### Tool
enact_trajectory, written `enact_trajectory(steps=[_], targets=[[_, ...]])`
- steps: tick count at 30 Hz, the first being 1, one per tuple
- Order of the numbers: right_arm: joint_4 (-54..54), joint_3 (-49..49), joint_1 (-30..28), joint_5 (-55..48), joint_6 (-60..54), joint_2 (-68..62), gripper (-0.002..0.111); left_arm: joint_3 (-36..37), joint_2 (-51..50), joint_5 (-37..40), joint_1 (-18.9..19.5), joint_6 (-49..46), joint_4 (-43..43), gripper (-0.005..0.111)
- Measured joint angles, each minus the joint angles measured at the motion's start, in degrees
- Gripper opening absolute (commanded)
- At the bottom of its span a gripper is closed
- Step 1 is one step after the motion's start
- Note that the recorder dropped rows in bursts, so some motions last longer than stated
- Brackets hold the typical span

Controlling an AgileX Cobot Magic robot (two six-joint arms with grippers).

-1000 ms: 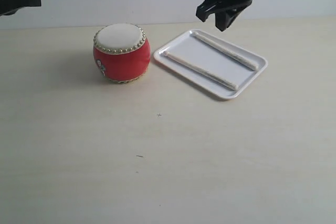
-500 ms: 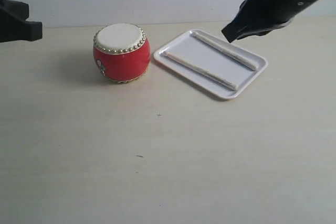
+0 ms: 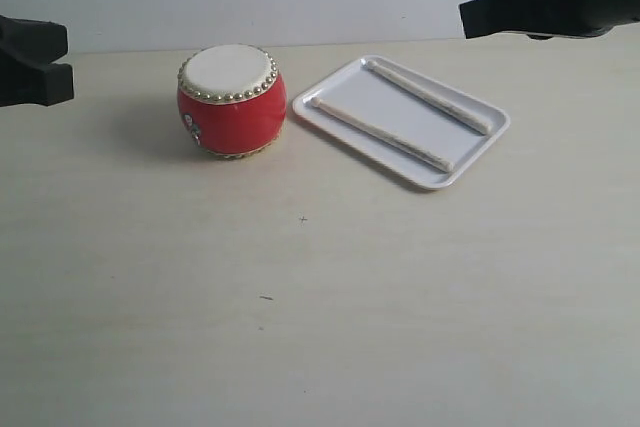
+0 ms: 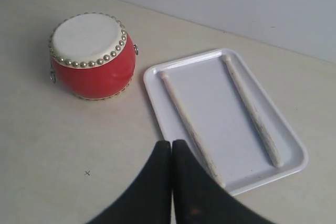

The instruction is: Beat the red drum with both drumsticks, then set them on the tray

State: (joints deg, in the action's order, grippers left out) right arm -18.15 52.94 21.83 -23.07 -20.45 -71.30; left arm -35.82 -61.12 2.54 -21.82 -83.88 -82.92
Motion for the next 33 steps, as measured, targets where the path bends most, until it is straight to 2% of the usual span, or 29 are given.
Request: enact_trajectory(steps=[11,13,16,23,27,33], targets=[[-0.1,0.0,0.0,0.0,0.1,0.0,0.0,0.0,0.1,0.6,0.3,0.0,-0.9,0.0],[-0.1,0.0,0.0,0.0,0.1,0.0,0.0,0.0,1.2,3.6,2.7,0.7,-5.5,0.0],[-0.1,0.0,0.0,0.0,0.1,0.0,0.0,1.4,4.6,9.2,8.8,4.7,-12.6,0.0],[-0.1,0.0,0.0,0.0,0.1,0.0,0.0,8.0,16.0,13.7,18.8,7.8,-14.9,0.0],[-0.1,0.0,0.0,0.0,0.1,0.0,0.0,12.6,25.7,12.5,21.5,7.8,-14.2,0.0],[-0.1,0.0,0.0,0.0,0.1,0.0,0.0,18.0,35.3,9.2,21.8,7.8,-13.6,0.0]])
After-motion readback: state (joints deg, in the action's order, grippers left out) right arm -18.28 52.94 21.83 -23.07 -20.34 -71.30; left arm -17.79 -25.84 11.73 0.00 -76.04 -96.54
